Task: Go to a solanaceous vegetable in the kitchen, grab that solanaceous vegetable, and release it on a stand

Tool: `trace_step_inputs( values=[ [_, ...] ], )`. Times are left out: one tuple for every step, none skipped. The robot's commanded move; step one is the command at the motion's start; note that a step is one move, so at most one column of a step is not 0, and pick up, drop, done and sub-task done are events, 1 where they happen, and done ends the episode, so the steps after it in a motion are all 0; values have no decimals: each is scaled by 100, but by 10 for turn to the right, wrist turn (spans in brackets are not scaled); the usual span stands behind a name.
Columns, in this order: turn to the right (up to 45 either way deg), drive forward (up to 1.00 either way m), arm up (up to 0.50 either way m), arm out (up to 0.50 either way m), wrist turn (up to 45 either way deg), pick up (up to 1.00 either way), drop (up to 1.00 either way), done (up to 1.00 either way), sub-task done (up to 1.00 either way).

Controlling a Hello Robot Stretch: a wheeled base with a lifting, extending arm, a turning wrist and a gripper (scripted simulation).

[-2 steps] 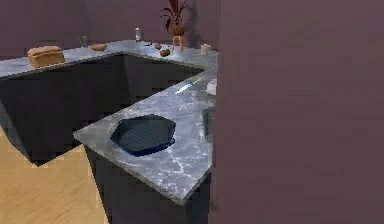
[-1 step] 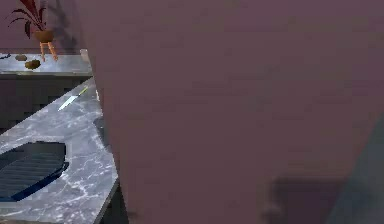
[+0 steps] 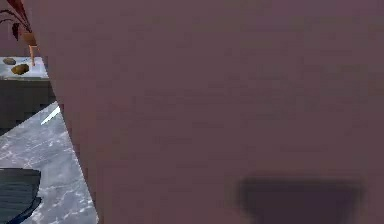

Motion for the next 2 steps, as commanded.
trace_step_inputs(
  values=[
    [-450,0,0,0,0,0,0,0,0],
    [-450,0,0,0,0,0,0,0,0]
  ],
)
